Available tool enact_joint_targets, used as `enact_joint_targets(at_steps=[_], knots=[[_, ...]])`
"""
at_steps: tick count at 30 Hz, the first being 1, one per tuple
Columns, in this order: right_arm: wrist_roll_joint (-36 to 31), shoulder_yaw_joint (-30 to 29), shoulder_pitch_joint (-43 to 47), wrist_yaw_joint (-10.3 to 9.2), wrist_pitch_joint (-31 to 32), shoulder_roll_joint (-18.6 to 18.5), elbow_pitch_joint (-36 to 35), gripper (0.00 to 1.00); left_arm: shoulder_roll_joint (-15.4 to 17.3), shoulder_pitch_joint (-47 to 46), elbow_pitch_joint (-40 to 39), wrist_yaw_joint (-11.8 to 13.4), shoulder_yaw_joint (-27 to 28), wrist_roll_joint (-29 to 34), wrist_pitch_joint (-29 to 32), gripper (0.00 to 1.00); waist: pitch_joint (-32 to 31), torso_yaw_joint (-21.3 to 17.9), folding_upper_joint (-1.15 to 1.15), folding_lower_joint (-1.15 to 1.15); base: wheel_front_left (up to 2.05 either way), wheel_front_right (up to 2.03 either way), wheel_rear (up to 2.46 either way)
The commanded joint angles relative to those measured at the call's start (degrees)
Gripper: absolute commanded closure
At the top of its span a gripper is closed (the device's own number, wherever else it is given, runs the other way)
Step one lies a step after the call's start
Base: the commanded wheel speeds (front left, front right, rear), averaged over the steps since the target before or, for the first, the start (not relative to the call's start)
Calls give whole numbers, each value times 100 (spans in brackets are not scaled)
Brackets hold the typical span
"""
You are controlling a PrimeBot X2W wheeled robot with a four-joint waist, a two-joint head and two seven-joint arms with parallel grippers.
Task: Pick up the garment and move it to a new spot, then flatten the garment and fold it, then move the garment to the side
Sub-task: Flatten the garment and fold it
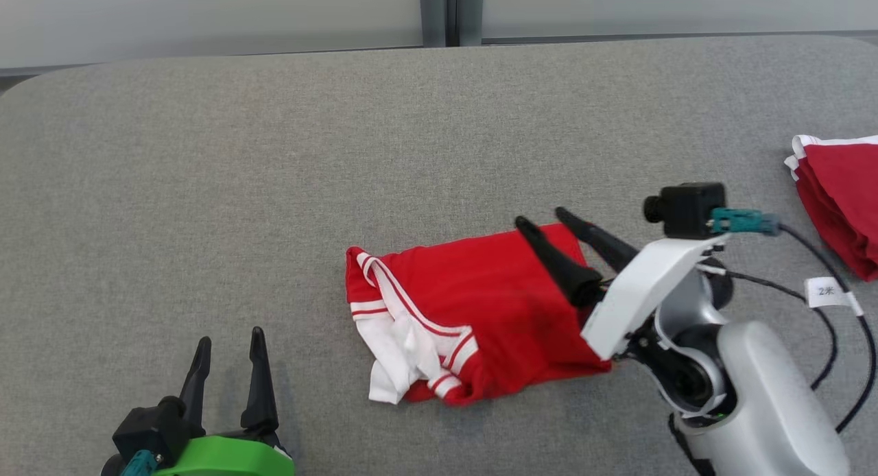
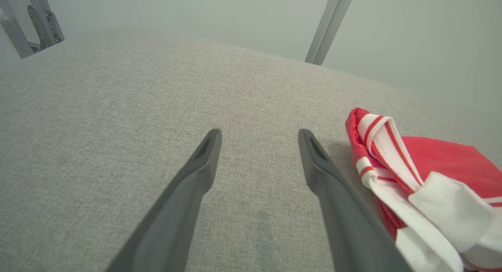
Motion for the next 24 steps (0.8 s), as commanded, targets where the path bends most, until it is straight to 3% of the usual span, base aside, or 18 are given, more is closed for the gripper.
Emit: enact_joint_targets(at_steps=[1, 6, 14, 20, 24], knots=[[-272, -270, 92, 1, 224, -14, -176, 0, 37, 11, -16, 11, -16, 20, -14, 0, 27, 13, 0, 0, 0, 0, 0], [-913, -1107, 264, 1, 969, -14, -351, 0, 6, -117, 43, -42, -91, 10, -13, 0, 84, 89, 0, 0, 0, 0, 0], [-1378, -1353, 448, 1, 1218, -93, 209, 0, -61, -262, 150, -78, -156, -6, -14, 0, 124, 271, 0, 0, 0, 0, 0], [-1469, -1205, 518, 1, 854, -309, 388, 0, -74, -172, 138, -92, -60, 23, -14, 0, -5, 312, 0, 0, 0, 0, 0], [-1773, -1184, 602, 1, -291, -415, 384, 0, -77, -53, 110, -121, 14, 109, -15, 0, -226, 260, 0, 0, 0, 0, 0]])
